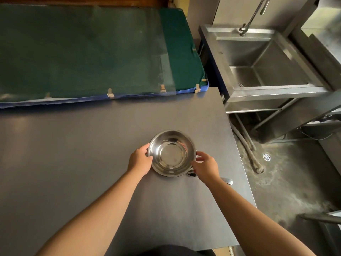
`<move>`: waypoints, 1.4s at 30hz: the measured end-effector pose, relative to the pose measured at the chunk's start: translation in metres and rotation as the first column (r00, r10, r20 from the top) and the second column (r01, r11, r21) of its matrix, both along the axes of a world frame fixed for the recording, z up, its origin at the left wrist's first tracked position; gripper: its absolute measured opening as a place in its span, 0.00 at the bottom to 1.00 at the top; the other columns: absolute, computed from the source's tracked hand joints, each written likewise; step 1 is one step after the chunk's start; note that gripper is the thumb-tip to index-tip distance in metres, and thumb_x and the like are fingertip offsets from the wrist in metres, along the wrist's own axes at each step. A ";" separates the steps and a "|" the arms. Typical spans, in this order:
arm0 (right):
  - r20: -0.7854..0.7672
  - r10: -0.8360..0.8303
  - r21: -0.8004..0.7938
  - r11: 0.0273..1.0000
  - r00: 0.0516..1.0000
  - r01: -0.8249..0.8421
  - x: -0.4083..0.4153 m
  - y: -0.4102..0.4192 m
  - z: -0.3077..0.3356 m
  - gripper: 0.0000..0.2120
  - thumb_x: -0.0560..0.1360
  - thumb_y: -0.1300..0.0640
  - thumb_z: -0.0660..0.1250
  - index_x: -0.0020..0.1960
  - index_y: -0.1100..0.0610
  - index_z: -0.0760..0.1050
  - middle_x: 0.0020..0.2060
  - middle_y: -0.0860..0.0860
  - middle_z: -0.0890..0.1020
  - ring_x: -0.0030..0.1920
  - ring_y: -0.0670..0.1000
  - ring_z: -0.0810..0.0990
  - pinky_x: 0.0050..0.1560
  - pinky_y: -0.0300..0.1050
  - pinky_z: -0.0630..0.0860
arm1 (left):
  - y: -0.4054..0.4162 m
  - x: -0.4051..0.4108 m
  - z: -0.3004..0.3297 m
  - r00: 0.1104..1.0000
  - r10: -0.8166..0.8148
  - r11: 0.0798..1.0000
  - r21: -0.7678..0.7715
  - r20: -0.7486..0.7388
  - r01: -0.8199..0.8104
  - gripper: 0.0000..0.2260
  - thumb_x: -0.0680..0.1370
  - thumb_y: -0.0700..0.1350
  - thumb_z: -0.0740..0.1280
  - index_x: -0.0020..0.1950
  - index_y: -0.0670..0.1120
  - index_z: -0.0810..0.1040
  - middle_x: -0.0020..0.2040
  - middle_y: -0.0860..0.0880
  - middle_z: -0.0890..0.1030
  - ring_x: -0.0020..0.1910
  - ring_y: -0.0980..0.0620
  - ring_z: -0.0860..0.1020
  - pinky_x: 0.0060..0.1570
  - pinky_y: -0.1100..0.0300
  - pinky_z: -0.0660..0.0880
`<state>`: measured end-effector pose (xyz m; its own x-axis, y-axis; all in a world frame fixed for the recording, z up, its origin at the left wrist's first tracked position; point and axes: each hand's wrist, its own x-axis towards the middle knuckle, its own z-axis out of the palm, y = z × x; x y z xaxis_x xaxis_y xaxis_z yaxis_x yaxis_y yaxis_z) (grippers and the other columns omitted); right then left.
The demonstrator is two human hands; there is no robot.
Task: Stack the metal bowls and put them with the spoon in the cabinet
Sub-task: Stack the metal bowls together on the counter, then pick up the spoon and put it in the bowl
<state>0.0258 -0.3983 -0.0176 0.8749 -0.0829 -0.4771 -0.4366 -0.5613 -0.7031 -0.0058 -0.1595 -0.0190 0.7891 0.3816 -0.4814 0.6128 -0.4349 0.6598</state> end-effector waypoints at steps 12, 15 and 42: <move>0.068 0.272 -0.280 0.929 0.960 -0.243 0.002 -0.023 -0.010 0.16 0.79 0.55 0.66 0.67 0.54 0.77 0.59 0.52 0.80 0.55 0.53 0.79 0.49 0.44 0.76 | 0.005 -0.001 -0.006 0.969 0.246 0.898 -0.370 -0.028 -0.239 0.28 0.73 0.29 0.62 0.71 0.49 0.75 0.53 0.47 0.82 0.48 0.47 0.83 0.35 0.59 0.82; 0.017 0.501 -0.470 0.768 0.865 -0.435 -0.003 -0.038 -0.013 0.18 0.80 0.54 0.65 0.69 0.55 0.75 0.62 0.52 0.78 0.64 0.55 0.73 0.57 0.52 0.76 | 0.007 -0.006 -0.005 0.965 0.260 0.885 -0.394 -0.024 -0.248 0.28 0.74 0.29 0.62 0.71 0.49 0.74 0.53 0.47 0.82 0.47 0.47 0.83 0.32 0.62 0.81; 0.120 0.489 -0.602 0.728 0.864 -0.328 -0.021 0.001 0.030 0.05 0.76 0.60 0.63 0.52 0.58 0.74 0.46 0.55 0.80 0.46 0.60 0.78 0.39 0.47 0.72 | 0.041 -0.062 -0.012 0.940 0.339 0.835 -0.452 -0.027 -0.314 0.27 0.75 0.28 0.64 0.72 0.47 0.73 0.57 0.41 0.80 0.52 0.44 0.83 0.42 0.53 0.84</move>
